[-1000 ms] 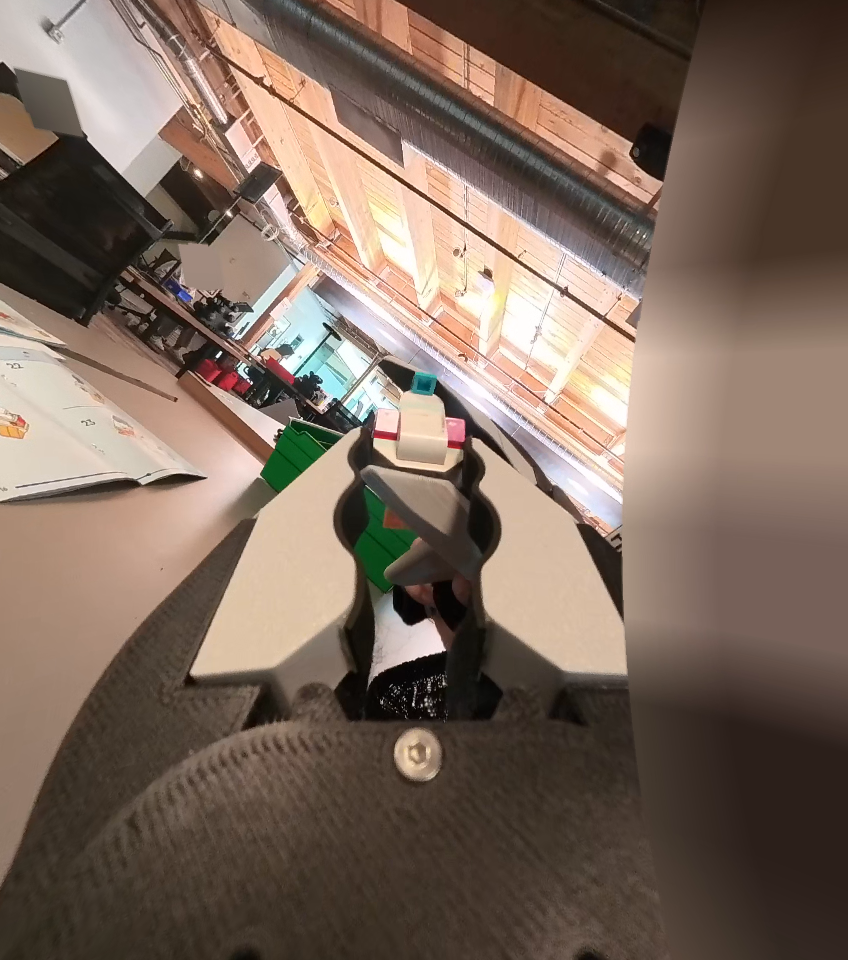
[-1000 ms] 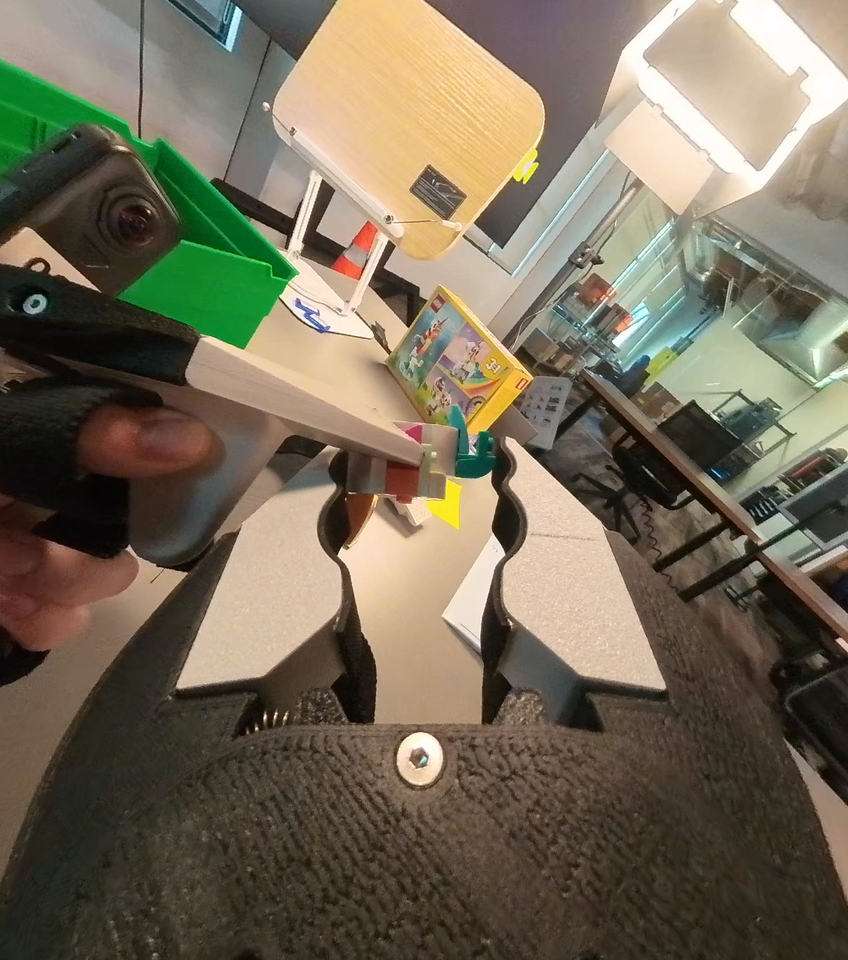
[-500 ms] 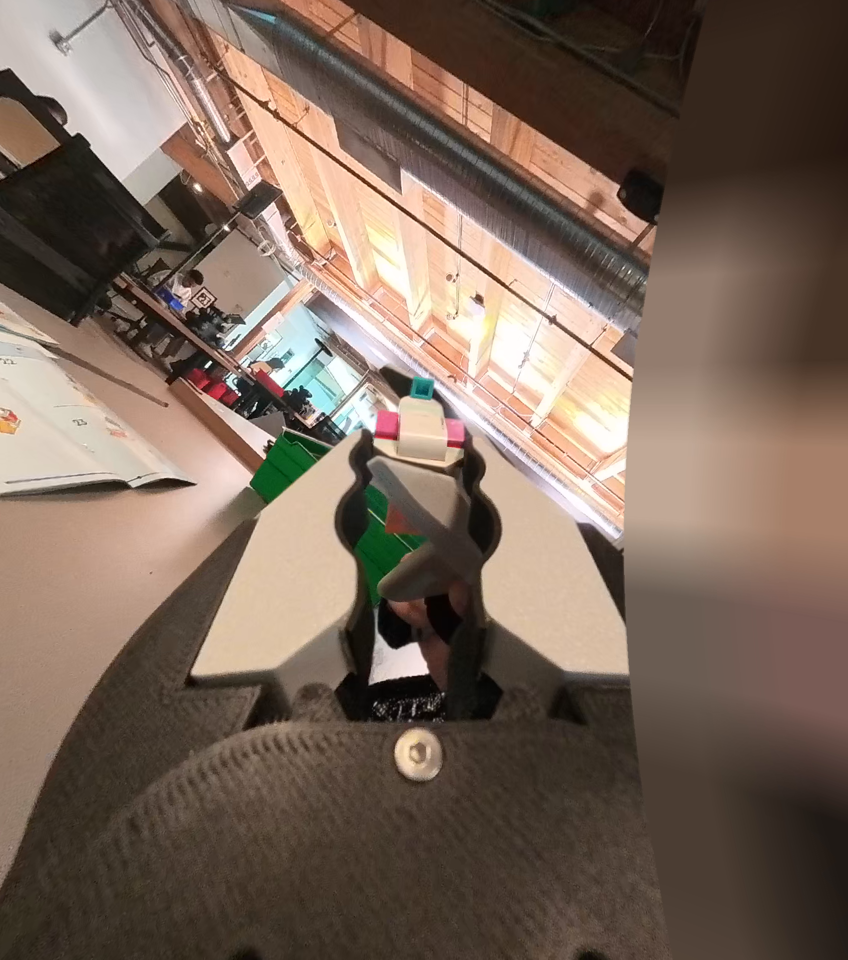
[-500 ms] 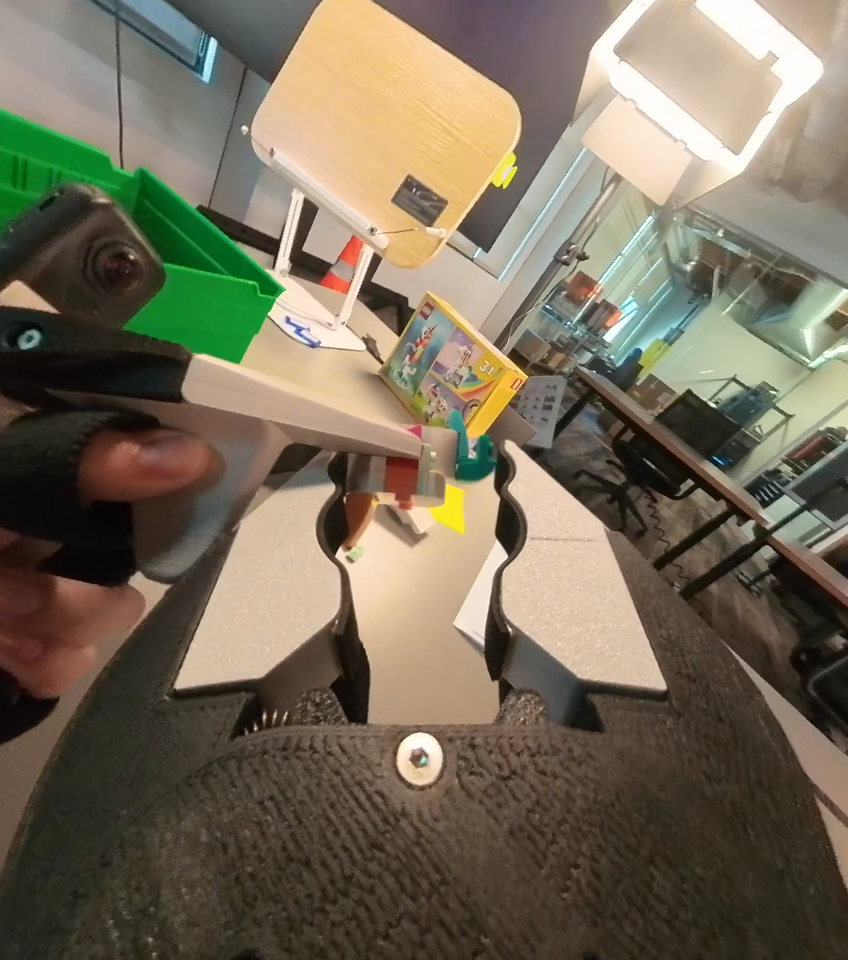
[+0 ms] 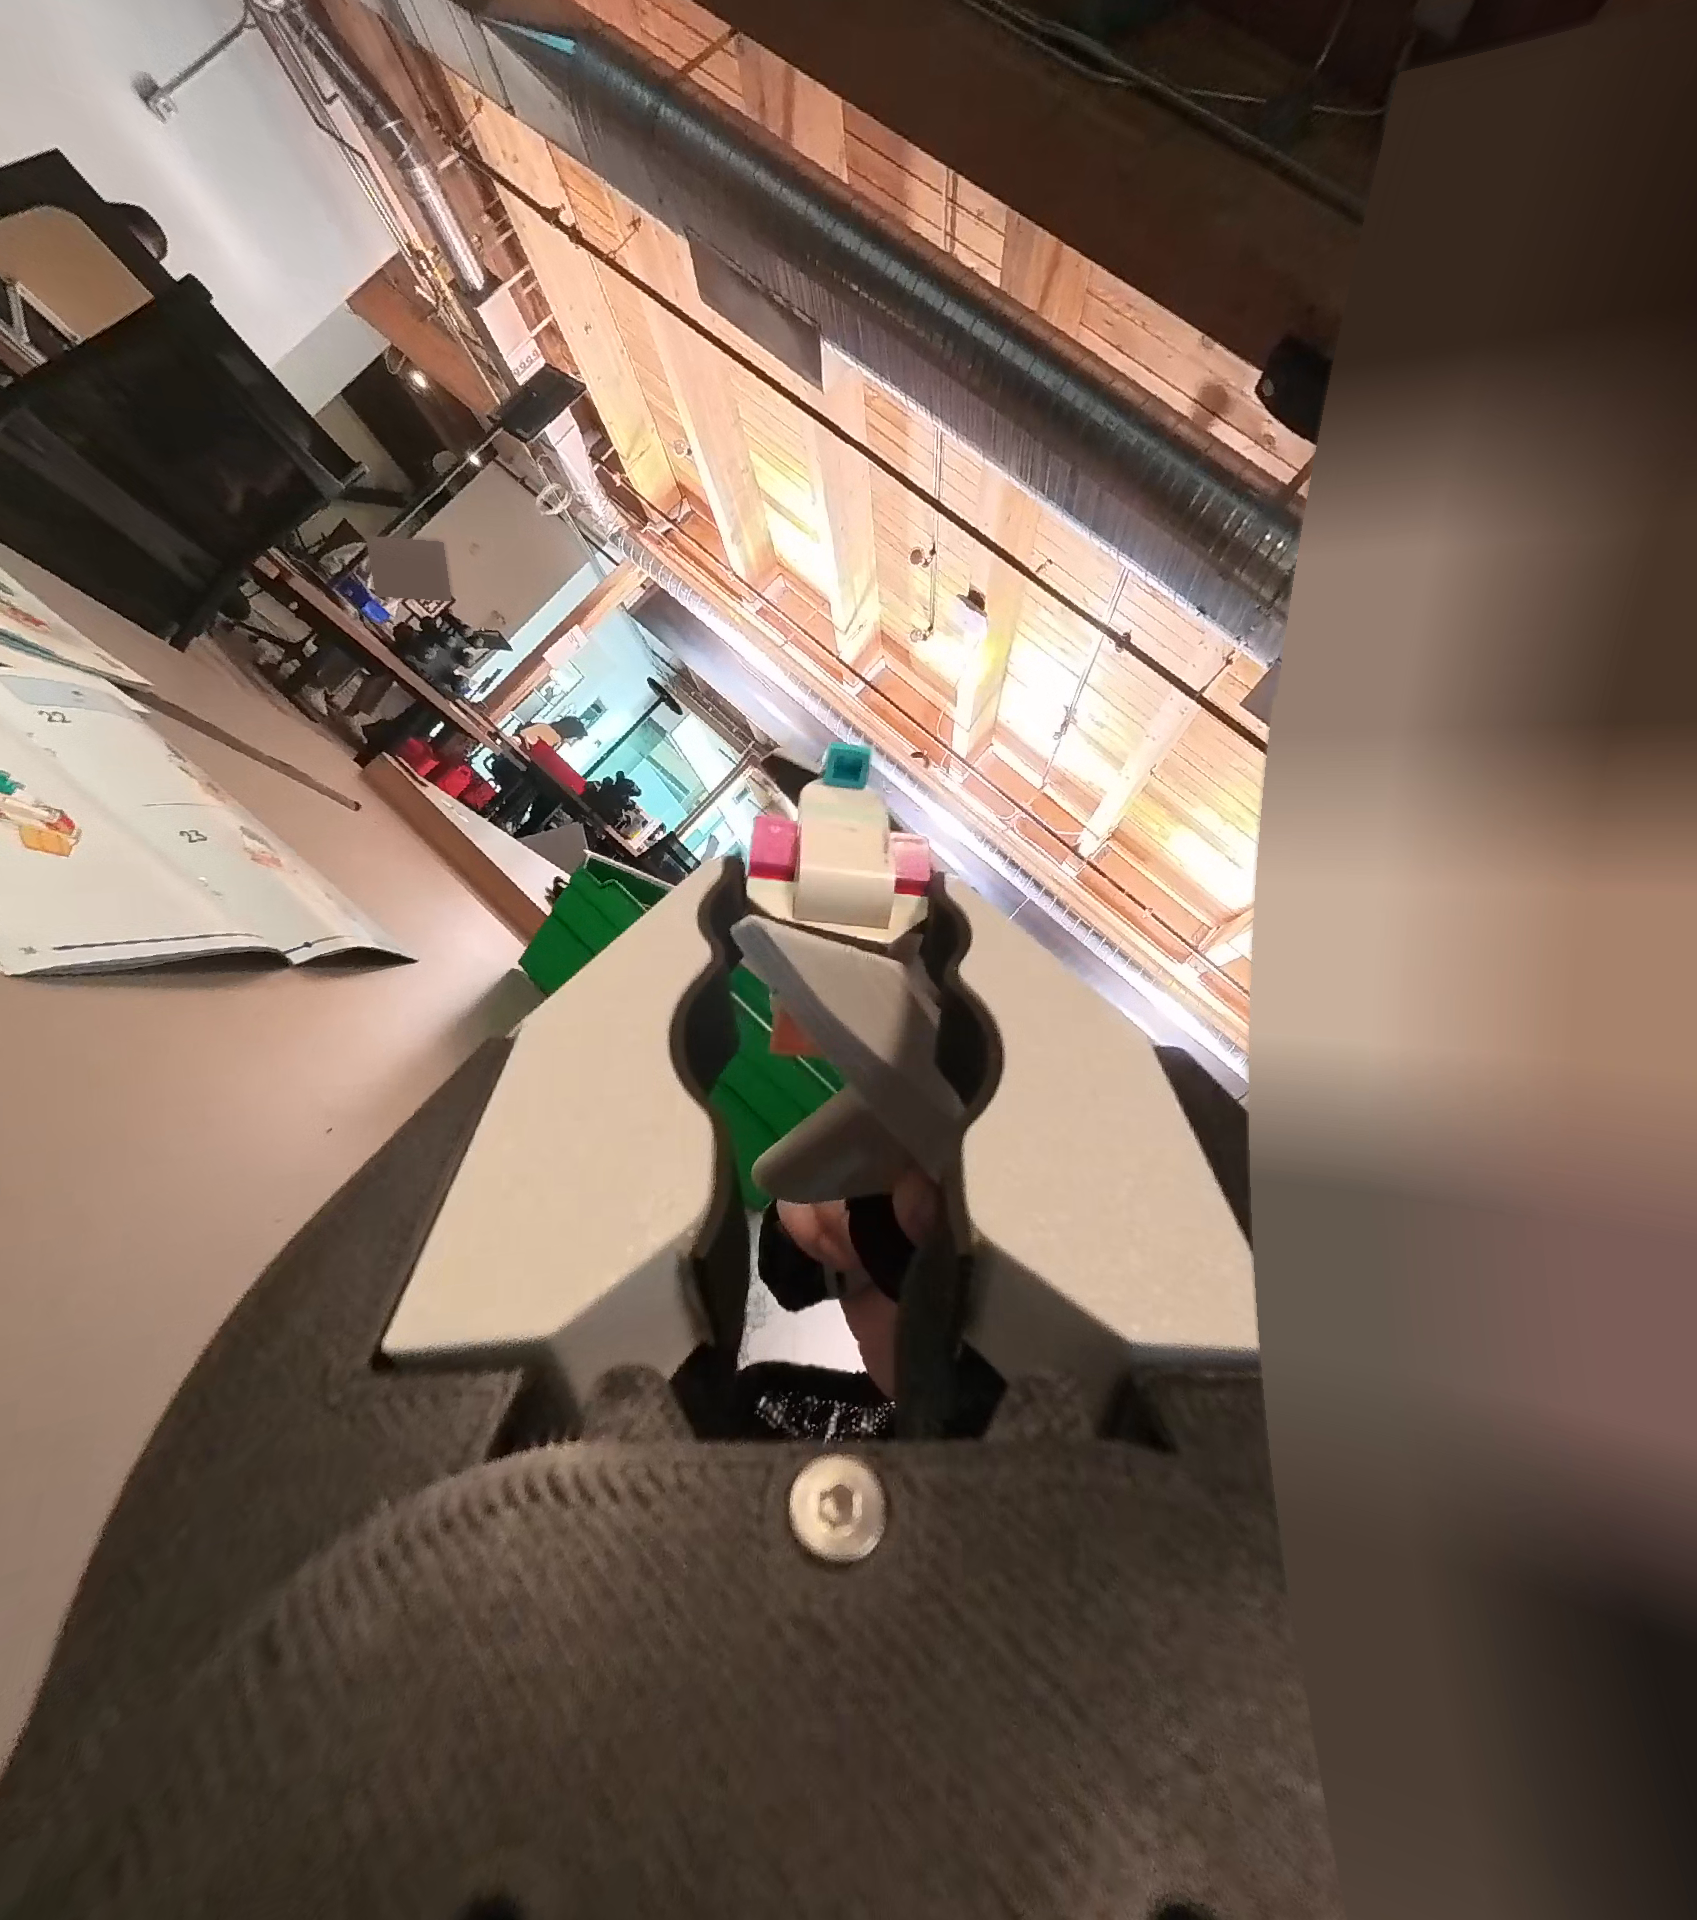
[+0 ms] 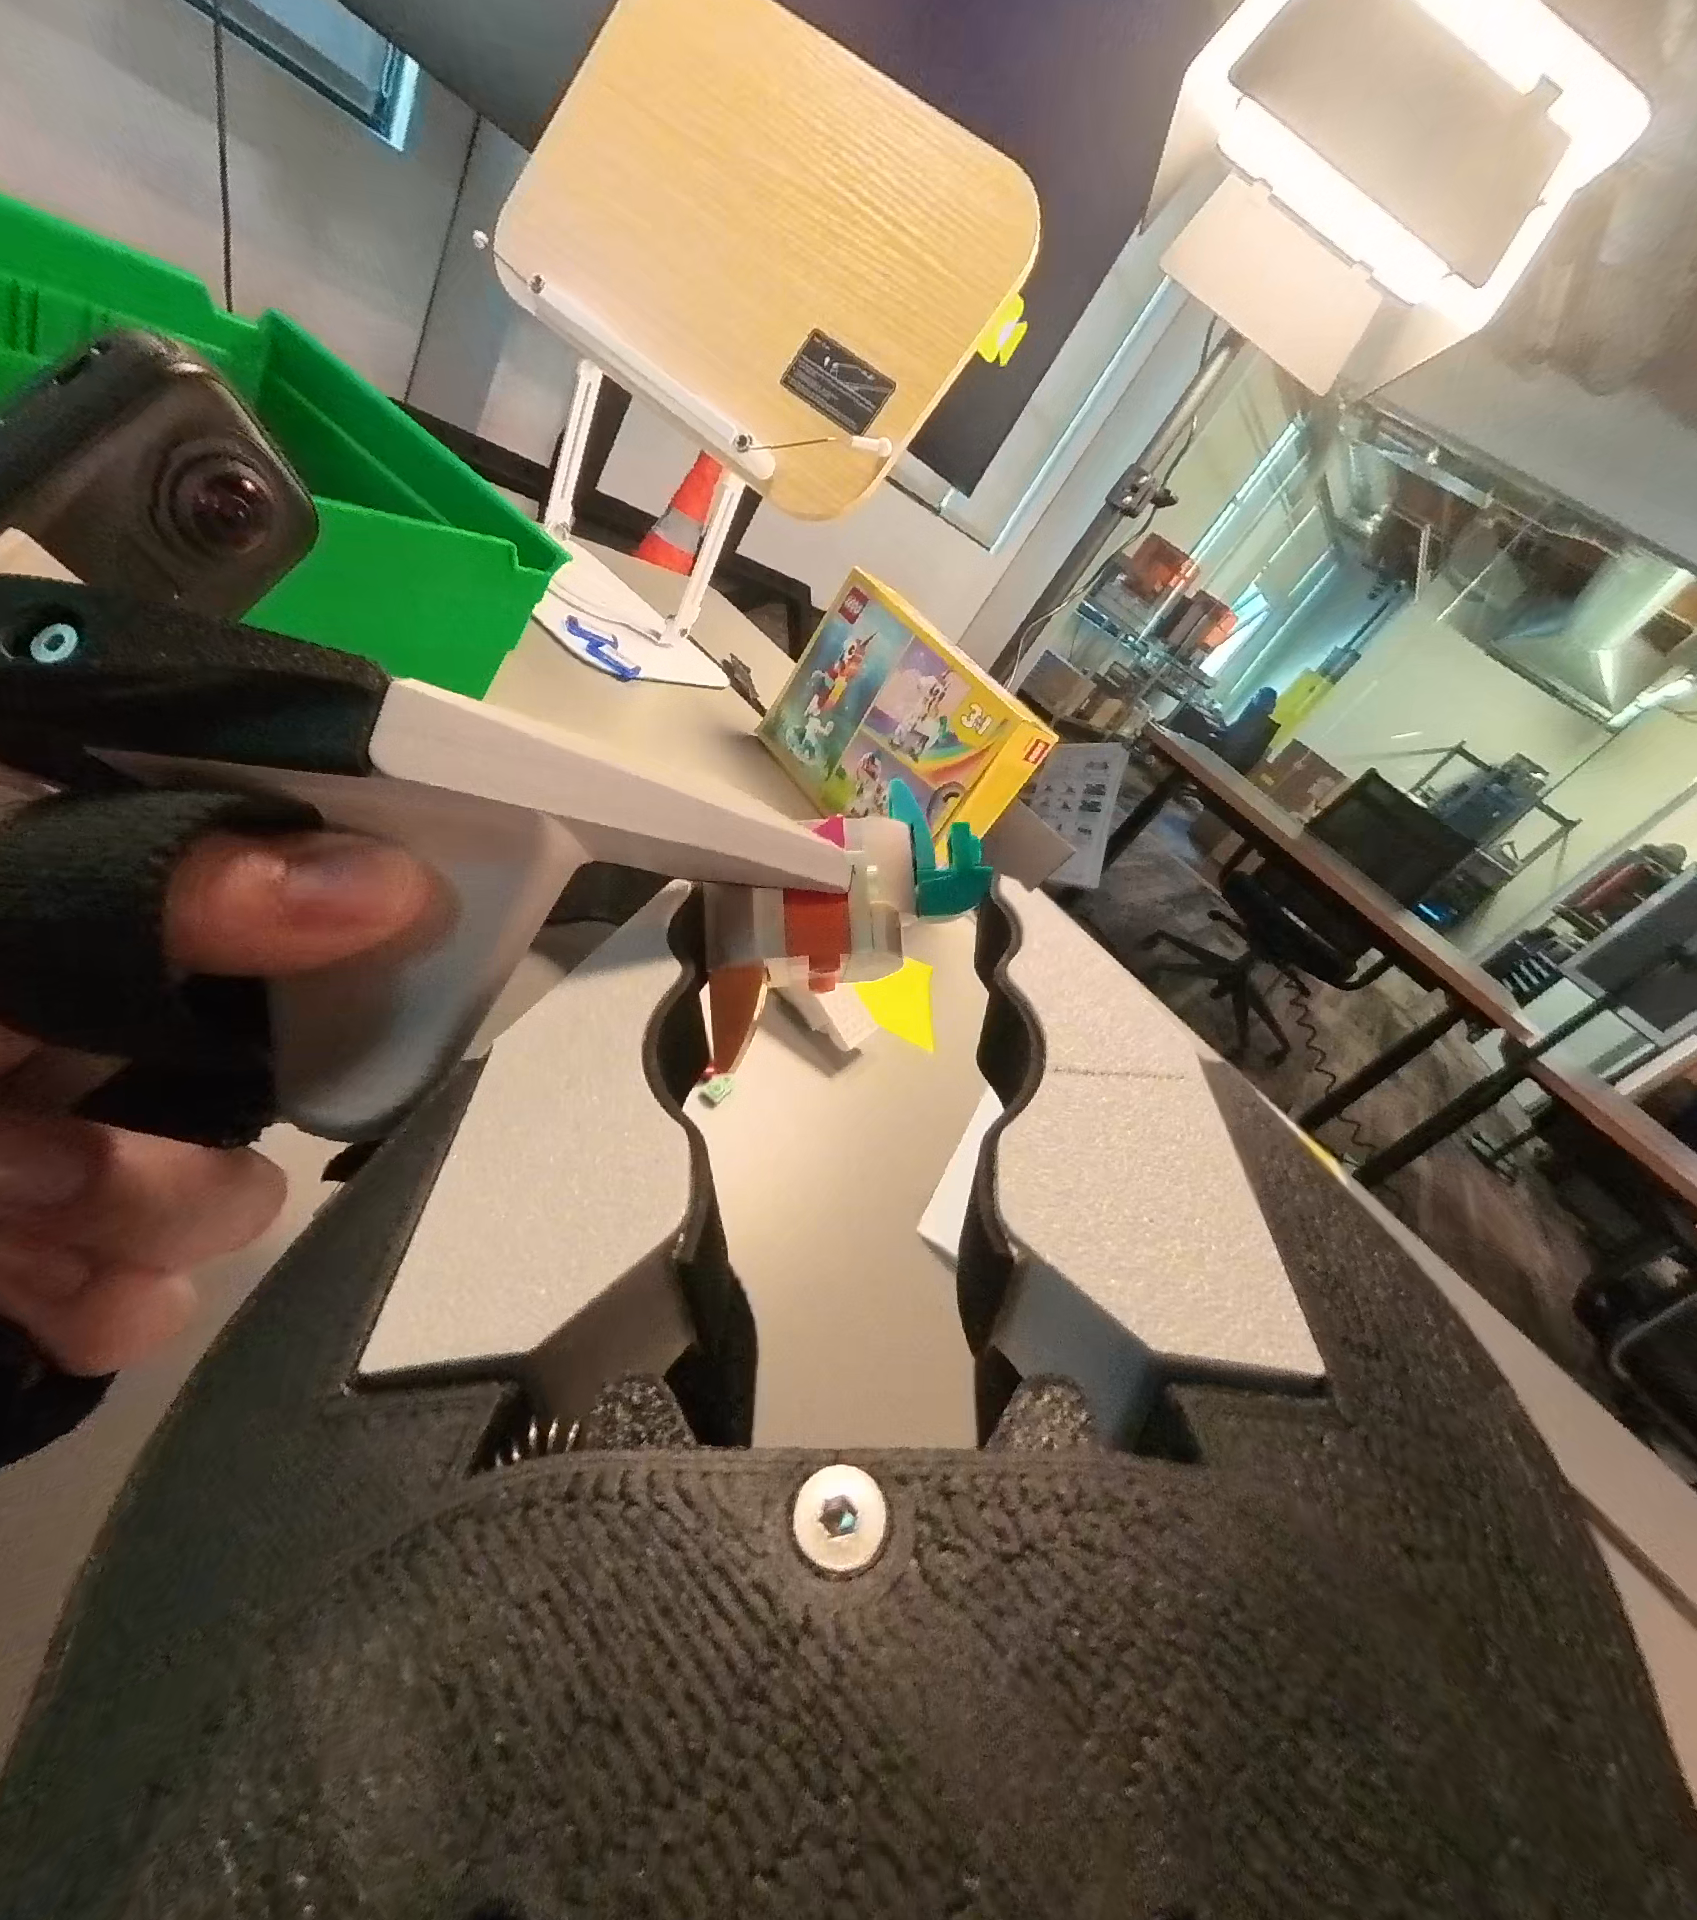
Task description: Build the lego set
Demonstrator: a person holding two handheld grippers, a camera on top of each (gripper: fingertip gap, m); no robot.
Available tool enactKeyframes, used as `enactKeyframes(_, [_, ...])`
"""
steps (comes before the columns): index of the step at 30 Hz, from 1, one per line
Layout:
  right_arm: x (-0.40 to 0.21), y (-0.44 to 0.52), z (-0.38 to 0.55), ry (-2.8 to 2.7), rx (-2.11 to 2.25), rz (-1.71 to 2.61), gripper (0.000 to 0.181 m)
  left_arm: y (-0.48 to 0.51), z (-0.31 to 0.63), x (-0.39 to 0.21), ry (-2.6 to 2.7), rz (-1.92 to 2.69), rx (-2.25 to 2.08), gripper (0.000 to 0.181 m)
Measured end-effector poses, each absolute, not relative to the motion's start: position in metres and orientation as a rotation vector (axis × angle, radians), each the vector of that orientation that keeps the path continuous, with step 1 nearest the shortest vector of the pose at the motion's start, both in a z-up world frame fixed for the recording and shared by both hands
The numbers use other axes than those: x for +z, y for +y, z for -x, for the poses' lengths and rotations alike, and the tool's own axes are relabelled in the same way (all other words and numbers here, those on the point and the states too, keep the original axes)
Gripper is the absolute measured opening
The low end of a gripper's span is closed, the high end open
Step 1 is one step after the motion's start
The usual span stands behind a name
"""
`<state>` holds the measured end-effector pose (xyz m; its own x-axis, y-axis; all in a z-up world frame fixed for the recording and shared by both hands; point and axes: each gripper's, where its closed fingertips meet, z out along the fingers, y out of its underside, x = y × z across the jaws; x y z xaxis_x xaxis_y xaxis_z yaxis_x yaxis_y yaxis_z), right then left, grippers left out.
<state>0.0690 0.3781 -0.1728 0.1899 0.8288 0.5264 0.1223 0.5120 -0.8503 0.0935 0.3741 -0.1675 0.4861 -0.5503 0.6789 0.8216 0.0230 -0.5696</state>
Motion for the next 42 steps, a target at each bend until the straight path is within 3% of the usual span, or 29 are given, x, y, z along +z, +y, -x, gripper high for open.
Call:
enactKeyframes(3, [-0.174,0.379,-0.068,-1.282,0.644,0.947,0.051,0.375,-0.093,-0.17,-0.305,1.116,-1.081,0.034])
enactKeyframes(7, [-0.176,0.384,-0.072,-1.264,0.774,0.942,0.09,0.374,-0.075,-0.166,-0.332,1.089,-1.005,0.034])
enactKeyframes(9, [-0.169,0.408,-0.084,-1.167,0.823,0.941,0.095,0.374,-0.057,-0.164,-0.353,1.095,-0.897,0.034])
enactKeyframes(16, [-0.13,0.548,-0.153,-0.609,0.817,0.985,0.084,0.406,-0.013,-0.137,-0.301,1.134,-0.472,0.034])
enactKeyframes(23, [-0.114,0.627,-0.182,-0.373,0.72,1.026,0.075,0.47,0.016,-0.175,-0.098,1.28,-0.022,0.033])
enactKeyframes(32, [-0.142,0.675,-0.228,-0.486,0.423,1.028,0.063,0.469,0.013,-0.177,-0.051,1.213,-0.266,0.034])
enactKeyframes(42, [-0.182,0.684,-0.188,-0.721,0.384,1.03,0.057,0.473,0.026,-0.179,-0.132,1.185,-0.351,0.034])
